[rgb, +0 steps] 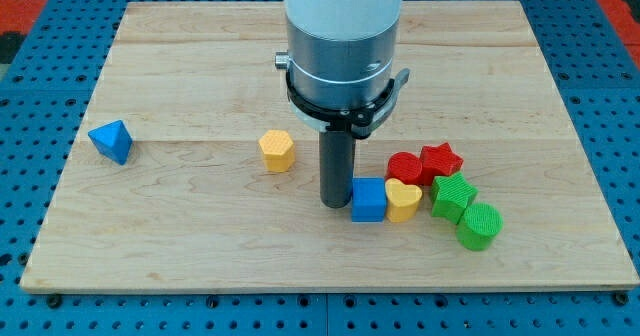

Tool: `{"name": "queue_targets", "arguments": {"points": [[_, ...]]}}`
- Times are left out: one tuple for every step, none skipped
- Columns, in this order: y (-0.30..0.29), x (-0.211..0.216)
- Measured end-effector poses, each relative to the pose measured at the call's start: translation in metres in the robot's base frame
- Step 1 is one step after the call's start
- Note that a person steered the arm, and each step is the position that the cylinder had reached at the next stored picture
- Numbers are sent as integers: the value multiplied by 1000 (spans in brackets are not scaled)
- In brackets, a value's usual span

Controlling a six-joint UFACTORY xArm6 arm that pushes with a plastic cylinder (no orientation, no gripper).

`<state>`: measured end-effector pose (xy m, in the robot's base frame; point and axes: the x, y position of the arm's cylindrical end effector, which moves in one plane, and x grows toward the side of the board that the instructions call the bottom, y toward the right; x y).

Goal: Slide the blue triangle to the yellow hexagon

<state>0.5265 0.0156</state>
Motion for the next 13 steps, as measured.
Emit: {"name": "queue_targets", "arguments": {"points": [[33, 11], [50, 11], [13, 5], [-19, 42], [-54, 42], [-98, 42], [-150, 42], [-193, 42], [-208, 42], [-207, 42], [-207, 42], [-222, 42], [-260, 42]]}}
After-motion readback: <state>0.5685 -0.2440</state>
